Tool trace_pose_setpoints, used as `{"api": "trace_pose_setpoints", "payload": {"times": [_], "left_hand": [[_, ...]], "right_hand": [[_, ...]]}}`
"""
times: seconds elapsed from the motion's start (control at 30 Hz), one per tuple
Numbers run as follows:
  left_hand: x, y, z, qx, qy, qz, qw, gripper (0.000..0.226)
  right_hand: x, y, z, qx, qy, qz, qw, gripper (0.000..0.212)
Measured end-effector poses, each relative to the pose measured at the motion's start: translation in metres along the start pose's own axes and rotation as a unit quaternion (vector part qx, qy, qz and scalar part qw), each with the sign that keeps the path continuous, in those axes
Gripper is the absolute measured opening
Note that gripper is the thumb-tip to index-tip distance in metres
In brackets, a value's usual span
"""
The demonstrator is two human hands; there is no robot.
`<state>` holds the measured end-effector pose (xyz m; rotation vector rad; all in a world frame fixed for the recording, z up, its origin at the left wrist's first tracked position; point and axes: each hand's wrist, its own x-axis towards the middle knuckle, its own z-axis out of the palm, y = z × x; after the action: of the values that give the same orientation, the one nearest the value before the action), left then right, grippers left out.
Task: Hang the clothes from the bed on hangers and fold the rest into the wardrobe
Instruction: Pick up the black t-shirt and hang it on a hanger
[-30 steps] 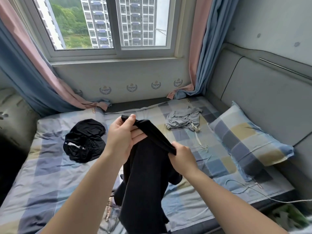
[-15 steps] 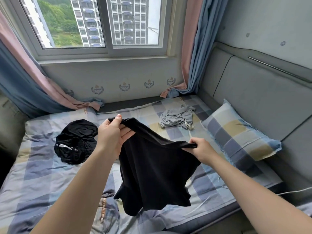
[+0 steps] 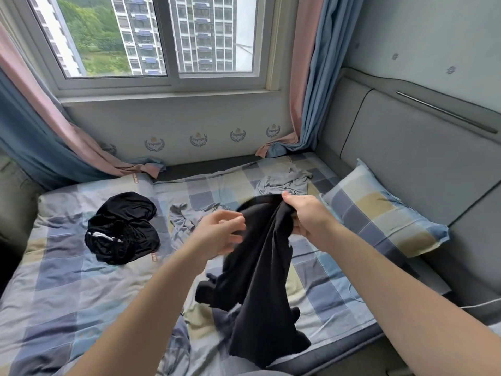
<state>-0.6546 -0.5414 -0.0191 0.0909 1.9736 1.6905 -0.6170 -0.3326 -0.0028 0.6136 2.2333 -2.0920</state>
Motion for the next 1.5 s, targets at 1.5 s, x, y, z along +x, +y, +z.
{"api": "trace_pose_setpoints", "payload": {"times": [1.5], "left_hand": [[0.016, 0.004, -0.02, -0.008, 0.189, 0.227, 0.955, 0.02]], "right_hand": [[-0.029, -0.003, 0.013, -0.08, -0.018, -0.172, 0.982, 0.004]]}}
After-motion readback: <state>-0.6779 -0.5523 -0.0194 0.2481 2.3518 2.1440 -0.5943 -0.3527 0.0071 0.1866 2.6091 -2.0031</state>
